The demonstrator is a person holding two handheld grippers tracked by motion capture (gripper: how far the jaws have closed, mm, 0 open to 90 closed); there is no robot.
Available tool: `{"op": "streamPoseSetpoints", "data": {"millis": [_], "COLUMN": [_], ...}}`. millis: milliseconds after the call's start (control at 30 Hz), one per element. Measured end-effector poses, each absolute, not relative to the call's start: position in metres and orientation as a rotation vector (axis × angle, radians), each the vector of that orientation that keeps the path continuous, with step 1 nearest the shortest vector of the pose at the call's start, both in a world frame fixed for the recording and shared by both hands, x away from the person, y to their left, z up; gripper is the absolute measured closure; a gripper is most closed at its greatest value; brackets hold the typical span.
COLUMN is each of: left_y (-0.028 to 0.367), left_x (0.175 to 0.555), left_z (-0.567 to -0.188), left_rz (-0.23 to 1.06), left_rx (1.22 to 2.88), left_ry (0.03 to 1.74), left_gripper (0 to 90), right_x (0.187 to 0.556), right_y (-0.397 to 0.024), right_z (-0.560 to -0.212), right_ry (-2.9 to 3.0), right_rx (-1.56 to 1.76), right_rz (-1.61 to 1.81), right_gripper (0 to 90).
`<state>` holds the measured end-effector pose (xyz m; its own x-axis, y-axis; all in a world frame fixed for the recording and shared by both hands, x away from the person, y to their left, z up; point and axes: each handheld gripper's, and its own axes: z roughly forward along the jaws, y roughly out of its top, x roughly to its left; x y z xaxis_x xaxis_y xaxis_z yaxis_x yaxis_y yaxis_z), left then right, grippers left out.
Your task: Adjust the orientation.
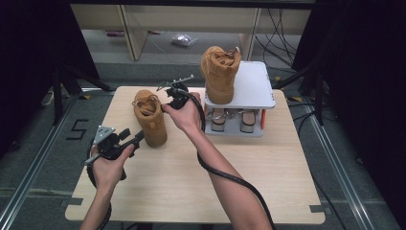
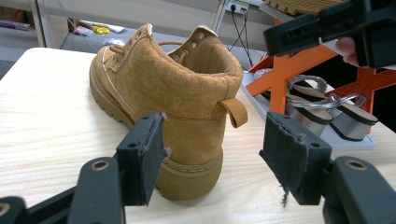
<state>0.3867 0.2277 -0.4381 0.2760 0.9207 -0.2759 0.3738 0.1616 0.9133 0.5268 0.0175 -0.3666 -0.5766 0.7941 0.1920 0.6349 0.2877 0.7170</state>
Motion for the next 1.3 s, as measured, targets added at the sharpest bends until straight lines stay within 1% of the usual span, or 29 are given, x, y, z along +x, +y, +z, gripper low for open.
{"op": "streamPoseSetpoints", "data": {"millis": [67, 133, 267, 533, 933, 1167, 1300], "left_y": [0.229, 0.227, 0.227, 0.228, 0.229, 0.229, 0.230], "left_x": [0.388, 0.387, 0.387, 0.386, 0.387, 0.387, 0.387], "left_z": [-0.439, -0.439, -0.439, -0.440, -0.441, -0.441, -0.442], "left_rz": [0.624, 0.595, 0.591, 0.588, 0.584, 0.586, 0.586], "left_rx": [1.424, 1.413, 1.415, 1.414, 1.414, 1.414, 1.416], "left_ry": [1.289, 1.305, 1.304, 1.308, 1.307, 1.309, 1.311], "left_gripper": [37.6, 37.6, 37.6, 37.6, 37.6, 37.6, 37.6], "right_x": [0.531, 0.534, 0.537, 0.541, 0.550, 0.554, 0.558], "right_y": [0.020, 0.021, 0.027, 0.037, 0.048, 0.056, 0.059], "right_z": [-0.365, -0.366, -0.369, -0.376, -0.386, -0.391, -0.395], "right_ry": [2.345, 2.343, 2.348, 2.359, 2.359, 2.371, 2.378], "right_rx": [1.337, 1.342, 1.353, 1.350, 1.404, 1.423, 1.405], "right_rz": [1.168, 1.169, 1.185, 1.148, 1.117, 1.111, 1.099], "right_gripper": [53.3, 52.5, 51.6, 51.2, 53.3, 57.0, 57.3]}}
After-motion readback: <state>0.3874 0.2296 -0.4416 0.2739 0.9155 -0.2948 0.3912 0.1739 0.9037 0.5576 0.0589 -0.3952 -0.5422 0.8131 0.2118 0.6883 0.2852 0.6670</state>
